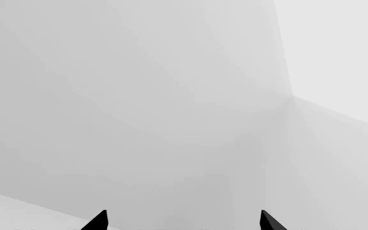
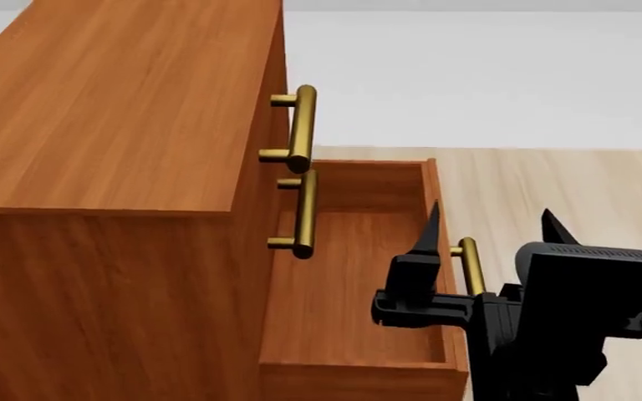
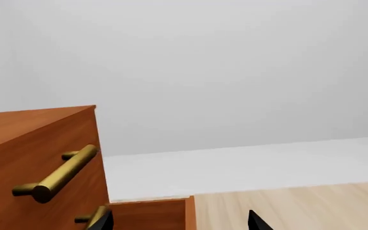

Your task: Close the bottom drawer of the cabinet and open the top drawer.

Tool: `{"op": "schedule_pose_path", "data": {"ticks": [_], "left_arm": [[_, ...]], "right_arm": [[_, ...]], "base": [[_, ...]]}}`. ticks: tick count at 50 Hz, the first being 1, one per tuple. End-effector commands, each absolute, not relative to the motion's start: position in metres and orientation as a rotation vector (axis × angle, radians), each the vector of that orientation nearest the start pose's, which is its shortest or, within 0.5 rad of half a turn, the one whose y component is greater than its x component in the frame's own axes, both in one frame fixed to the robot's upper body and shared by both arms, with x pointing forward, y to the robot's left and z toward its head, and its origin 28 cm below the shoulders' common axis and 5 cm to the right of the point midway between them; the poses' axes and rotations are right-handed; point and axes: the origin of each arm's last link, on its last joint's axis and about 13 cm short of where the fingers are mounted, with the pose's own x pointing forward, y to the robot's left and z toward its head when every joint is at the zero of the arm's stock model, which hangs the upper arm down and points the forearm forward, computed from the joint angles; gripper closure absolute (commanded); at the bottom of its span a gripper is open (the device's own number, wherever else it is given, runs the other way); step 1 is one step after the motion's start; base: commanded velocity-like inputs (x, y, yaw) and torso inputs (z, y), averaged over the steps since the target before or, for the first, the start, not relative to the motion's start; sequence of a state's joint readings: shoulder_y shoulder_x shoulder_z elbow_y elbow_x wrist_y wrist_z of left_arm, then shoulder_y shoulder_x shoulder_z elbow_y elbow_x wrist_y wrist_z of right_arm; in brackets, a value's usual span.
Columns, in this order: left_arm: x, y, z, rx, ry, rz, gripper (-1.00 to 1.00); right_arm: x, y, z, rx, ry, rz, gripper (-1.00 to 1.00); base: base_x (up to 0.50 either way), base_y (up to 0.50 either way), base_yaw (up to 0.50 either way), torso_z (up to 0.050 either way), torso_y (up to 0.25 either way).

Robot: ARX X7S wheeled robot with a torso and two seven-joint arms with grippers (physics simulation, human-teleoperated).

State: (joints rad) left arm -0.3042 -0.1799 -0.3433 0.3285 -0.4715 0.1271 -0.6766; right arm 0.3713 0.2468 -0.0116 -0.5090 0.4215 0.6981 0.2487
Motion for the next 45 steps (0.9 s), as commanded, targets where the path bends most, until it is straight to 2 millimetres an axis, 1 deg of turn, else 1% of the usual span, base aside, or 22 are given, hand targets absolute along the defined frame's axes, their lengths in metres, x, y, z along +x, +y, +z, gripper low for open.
{"op": "schedule_pose_path", "data": {"ticks": [1, 19, 25, 32, 37, 45], "left_arm": [[0.242, 0.303, 0.175, -0.537, -0.732, 0.831, -1.00], [0.242, 0.303, 0.175, -0.541, -0.735, 0.829, -1.00], [0.242, 0.302, 0.175, -0.533, -0.738, 0.829, -1.00], [0.242, 0.302, 0.175, -0.536, -0.737, 0.826, -1.00], [0.241, 0.302, 0.176, -0.536, -0.738, 0.820, -1.00], [0.241, 0.302, 0.176, -0.535, -0.743, 0.816, -1.00]], "right_arm": [[0.252, -0.121, 0.161, 0.074, -0.143, -0.008, -1.00], [0.251, -0.124, 0.162, 0.056, -0.141, -0.018, -1.00], [0.262, -0.138, 0.178, -0.005, -0.125, -0.073, -1.00], [0.270, -0.151, 0.187, -0.017, -0.110, -0.105, -1.00], [0.273, -0.156, 0.194, -0.041, -0.103, -0.113, -1.00], [0.277, -0.163, 0.216, -0.096, -0.132, -0.132, -1.00]], "base": [[0.28, 0.00, 0.00, 0.000, 0.000], [0.28, 0.00, 0.00, 0.000, 0.001], [0.18, 0.00, 0.00, 0.000, 0.000], [0.00, 0.00, 0.00, 0.000, 0.000], [0.00, 0.00, 0.00, 0.000, 0.000], [0.00, 0.00, 0.00, 0.000, 0.000]]}}
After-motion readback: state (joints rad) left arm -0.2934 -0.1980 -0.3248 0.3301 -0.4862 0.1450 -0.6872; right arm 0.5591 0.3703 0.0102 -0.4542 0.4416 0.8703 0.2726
